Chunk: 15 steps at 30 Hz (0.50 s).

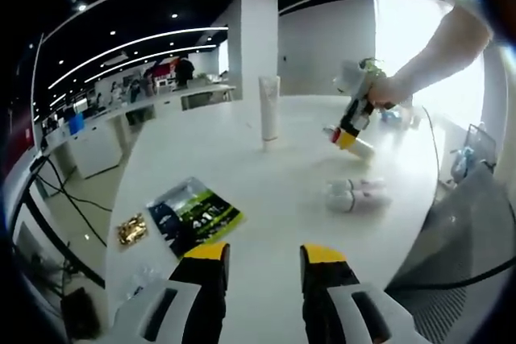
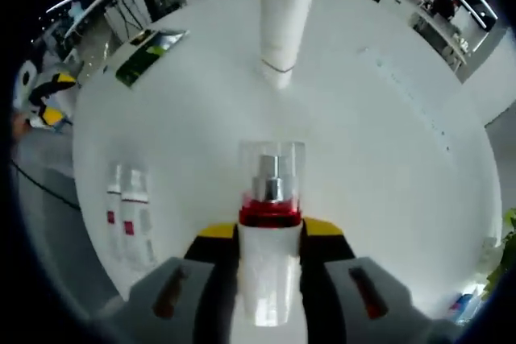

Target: Arrange the skincare products in the storage area until every visible bottle or jar stands upright without overlapping.

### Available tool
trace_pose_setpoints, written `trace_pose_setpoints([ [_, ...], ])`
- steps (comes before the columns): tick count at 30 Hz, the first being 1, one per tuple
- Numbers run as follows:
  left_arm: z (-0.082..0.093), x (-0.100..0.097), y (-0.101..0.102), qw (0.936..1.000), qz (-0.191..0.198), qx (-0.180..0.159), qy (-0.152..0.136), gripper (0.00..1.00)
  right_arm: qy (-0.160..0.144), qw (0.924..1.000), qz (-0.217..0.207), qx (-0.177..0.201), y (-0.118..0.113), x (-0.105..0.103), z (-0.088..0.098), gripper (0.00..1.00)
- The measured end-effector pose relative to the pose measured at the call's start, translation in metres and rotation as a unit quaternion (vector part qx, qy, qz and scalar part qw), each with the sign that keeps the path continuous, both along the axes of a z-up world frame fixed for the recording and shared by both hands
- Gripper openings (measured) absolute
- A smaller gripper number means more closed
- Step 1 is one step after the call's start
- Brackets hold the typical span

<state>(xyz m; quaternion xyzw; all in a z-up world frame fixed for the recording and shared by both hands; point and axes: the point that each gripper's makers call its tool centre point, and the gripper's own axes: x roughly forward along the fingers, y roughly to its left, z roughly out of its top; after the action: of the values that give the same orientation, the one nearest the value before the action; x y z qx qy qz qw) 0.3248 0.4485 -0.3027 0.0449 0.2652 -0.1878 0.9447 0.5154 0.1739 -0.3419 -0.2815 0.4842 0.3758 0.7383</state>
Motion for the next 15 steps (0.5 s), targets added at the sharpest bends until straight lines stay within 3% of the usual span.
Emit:
trace_pose_setpoints([
  [15, 0.0, -0.003, -0.009, 0.9996, -0.026, 0.012, -0.003, 0.36, -0.051, 0.9964, -0.02, 0.065, 0.011, -0.016, 0.025, 0.27],
])
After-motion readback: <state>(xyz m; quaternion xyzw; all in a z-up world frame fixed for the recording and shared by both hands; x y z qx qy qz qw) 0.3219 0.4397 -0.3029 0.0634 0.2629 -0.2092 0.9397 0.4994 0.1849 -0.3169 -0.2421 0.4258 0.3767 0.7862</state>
